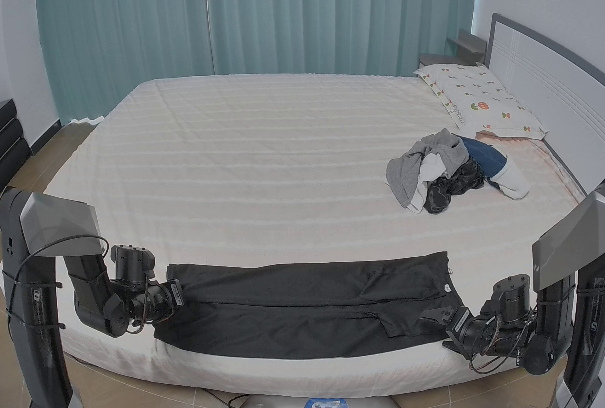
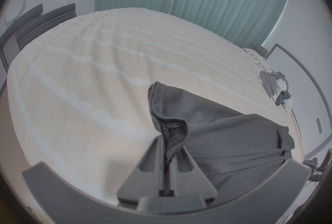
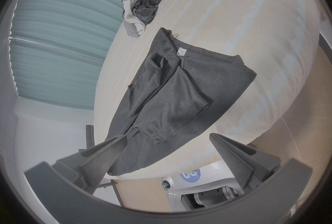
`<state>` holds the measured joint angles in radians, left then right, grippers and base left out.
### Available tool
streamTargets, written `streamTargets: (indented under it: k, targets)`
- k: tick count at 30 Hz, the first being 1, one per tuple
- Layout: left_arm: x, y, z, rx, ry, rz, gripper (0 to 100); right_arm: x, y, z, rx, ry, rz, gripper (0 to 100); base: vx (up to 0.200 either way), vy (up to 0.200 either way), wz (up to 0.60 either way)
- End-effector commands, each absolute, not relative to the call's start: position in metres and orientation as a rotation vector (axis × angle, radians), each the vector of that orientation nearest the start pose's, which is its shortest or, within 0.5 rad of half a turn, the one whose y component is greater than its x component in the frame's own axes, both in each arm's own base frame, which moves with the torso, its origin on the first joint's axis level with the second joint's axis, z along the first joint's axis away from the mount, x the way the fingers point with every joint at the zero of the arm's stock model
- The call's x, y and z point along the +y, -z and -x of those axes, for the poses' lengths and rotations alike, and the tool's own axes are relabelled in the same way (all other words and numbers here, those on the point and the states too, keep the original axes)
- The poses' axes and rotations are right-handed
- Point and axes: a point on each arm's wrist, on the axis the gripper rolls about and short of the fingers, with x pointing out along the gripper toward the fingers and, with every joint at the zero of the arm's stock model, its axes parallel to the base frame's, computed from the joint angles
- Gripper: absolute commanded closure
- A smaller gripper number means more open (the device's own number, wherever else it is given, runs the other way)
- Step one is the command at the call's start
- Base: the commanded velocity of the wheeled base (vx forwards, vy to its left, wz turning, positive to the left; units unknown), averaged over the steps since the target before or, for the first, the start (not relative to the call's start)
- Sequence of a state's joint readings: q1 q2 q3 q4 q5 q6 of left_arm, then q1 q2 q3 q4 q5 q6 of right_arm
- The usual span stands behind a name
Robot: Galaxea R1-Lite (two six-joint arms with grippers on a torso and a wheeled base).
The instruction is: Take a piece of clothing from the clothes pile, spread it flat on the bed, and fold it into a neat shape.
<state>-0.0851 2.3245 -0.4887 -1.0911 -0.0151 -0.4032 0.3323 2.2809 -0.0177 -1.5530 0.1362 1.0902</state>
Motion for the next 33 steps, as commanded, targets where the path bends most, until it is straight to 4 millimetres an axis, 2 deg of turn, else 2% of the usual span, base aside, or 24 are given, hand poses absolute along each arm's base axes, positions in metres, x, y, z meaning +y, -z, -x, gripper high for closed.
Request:
streamTargets:
  k: [1,13,23,28,33]
  targets:
    - [-0.025,0.025,-0.306,0.721,-0.034,0.370,100,0.073,0.021,-0.203,0.885,-0.010,-0.951,0,0.000,0.000,0.00]
    - [-0.018,0.024,-0.307,0.715,-0.037,0.390,100,0.071,0.006,-0.205,0.824,-0.032,-1.005,0,0.000,0.000,0.00]
    - [-0.013,0.020,-0.308,0.700,-0.050,0.396,100,0.068,0.005,-0.206,0.808,-0.022,-1.009,0,0.000,0.000,0.00]
    - [-0.012,0.019,-0.307,0.700,-0.048,0.398,100,0.053,-0.008,-0.210,0.740,-0.020,-1.055,0,0.000,0.000,0.00]
    - [-0.013,0.019,-0.306,0.705,-0.032,0.404,100,0.046,-0.009,-0.212,0.736,-0.023,-1.078,0,0.000,0.000,0.00]
